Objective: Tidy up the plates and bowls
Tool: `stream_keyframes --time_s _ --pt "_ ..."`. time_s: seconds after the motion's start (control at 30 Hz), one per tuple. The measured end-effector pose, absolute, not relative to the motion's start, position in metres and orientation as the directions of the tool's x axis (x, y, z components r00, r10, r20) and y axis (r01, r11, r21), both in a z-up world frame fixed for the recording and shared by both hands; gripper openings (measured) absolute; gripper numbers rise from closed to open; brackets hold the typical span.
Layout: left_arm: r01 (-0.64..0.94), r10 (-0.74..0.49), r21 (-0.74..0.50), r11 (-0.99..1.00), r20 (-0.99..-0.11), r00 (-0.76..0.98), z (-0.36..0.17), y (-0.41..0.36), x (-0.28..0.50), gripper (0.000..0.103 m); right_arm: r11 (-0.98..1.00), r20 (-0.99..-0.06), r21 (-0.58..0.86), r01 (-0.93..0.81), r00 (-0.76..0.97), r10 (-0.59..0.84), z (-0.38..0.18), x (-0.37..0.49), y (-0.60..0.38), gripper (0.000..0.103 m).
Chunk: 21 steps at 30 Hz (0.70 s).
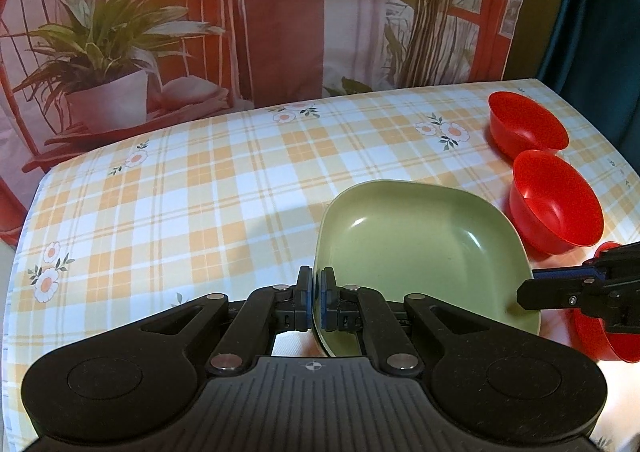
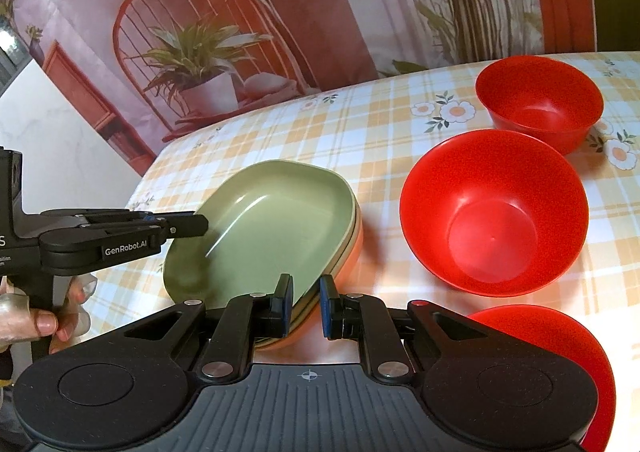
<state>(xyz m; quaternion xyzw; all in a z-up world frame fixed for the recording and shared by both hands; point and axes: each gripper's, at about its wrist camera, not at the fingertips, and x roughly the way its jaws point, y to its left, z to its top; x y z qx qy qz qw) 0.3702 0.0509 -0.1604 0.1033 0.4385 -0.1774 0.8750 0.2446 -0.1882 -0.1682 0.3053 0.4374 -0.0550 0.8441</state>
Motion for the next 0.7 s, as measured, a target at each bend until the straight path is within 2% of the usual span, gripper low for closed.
stream_keyframes --time_s 0.7 --pt "0.389 -0.212 0.025 0.921 -0.806 0.553 -0.161 0.0525 0.3701 0.006 0.819 -0.782 0.45 0.355 0.6 0.169 -0.1692 0.2449 -0.1897 0.019"
